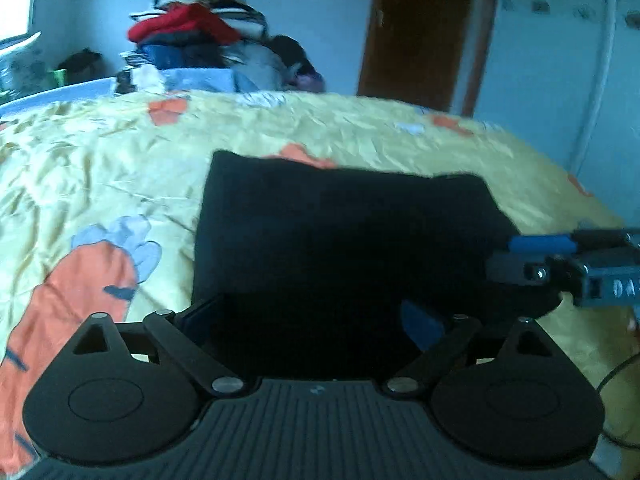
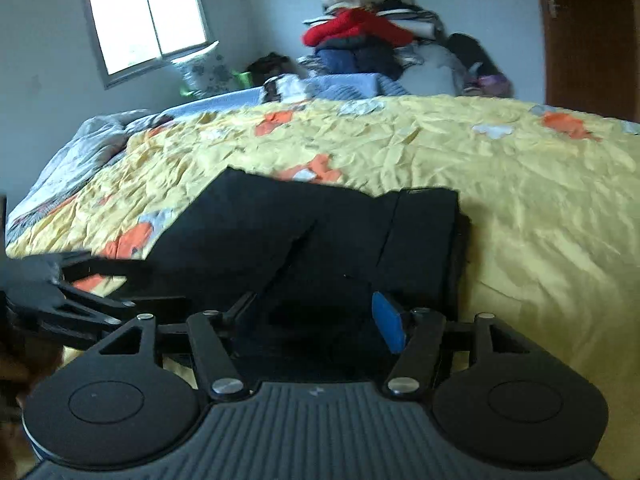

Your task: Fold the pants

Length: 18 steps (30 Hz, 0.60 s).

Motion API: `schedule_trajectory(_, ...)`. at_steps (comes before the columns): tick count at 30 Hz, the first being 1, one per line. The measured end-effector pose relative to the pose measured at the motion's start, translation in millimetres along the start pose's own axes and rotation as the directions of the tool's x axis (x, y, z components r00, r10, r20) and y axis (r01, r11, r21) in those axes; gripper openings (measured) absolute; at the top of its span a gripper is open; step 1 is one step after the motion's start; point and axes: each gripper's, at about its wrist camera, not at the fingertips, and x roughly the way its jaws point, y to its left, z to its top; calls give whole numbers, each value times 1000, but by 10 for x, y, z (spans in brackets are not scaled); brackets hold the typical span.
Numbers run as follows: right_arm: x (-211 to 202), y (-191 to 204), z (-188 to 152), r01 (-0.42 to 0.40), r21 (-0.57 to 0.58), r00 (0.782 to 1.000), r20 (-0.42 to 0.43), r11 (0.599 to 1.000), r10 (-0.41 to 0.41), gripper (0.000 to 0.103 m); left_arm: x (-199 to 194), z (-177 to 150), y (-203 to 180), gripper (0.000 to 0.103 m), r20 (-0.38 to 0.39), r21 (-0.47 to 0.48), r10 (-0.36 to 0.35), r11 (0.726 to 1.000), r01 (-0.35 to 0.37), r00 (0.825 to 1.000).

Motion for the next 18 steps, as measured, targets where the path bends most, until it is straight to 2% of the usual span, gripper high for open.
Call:
schedule_trajectory(1,-11,40,-12,-12,-5,1000,4,1000,12,64,-42,-22,5,97,8,-6,-11,1000,11,1000)
schedule_trajectory(3,66,55,-58,-26,-3,1000,-17,1000,26,73,-57,-58,0,103,7,-12,-9,1000,9,1000)
schedule_trajectory(5,142,74,-141,-2,-9,1000,-12,1000,2,73,3,-136,-15,103,-9,-21,28,999,-29,1000)
schedule_trajectory(7,142,165,-181,32,-30,999,5,999,-32,74,2,-196,-53,103,20,-27,46,999,-45,999)
schedule_trajectory(11,203,373,-279,96,-106,995,32,990,-93,89,45,-210,-85,103,32,-19,110,994,-110,993)
schedule_trajectory(18,205,409,-308,124,-123,992,46,985,-119,98,90,-202,-80,103,33,-53,151,987,-150,988)
